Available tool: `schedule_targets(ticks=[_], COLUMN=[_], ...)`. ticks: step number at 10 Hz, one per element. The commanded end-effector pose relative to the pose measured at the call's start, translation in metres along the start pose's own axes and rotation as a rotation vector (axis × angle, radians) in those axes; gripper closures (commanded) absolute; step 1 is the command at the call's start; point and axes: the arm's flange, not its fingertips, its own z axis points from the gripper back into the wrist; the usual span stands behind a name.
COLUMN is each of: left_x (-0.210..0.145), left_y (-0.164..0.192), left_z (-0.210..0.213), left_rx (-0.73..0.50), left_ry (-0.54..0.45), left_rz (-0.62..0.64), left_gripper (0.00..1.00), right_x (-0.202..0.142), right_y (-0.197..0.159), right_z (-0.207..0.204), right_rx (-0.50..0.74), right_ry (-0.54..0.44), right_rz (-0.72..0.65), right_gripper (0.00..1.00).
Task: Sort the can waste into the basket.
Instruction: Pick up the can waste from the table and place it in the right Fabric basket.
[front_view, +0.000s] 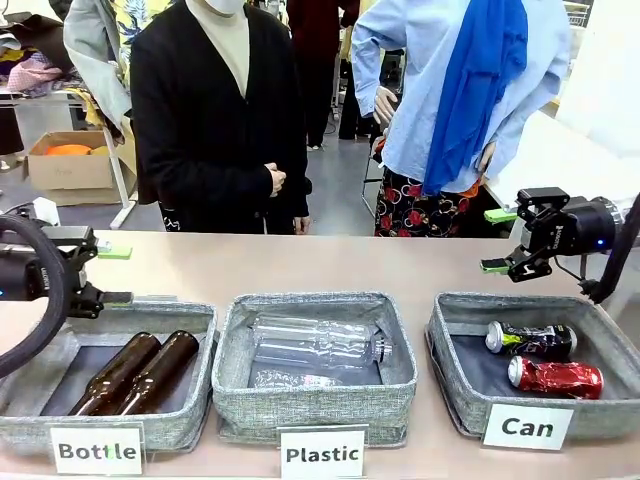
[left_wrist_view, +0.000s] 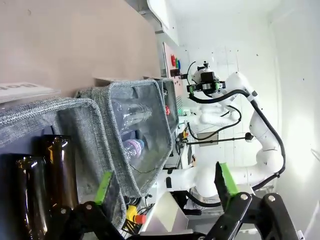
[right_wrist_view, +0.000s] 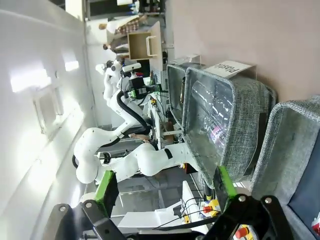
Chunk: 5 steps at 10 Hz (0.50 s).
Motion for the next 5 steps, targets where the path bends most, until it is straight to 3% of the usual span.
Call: schedule_targets(ticks=[1, 5], left_x=[-0.0049, -0.0049], left_y=[-0.0028, -0.0028], left_z=[0.0041, 0.0041], left_rx=[0.013, 0.013], left_ry=[0.003, 0.003], left_rz=[0.011, 0.011], left_gripper=[0.0, 0.0], right_x=[-0.0007, -0.0007], right_y=[0.0036, 0.0036], right_z=[-0.0022, -0.0022], right_rx=[0.014, 0.014], right_ry=[-0.006, -0.006], right_rz=[0.022, 0.022], right_gripper=[0.0, 0.0])
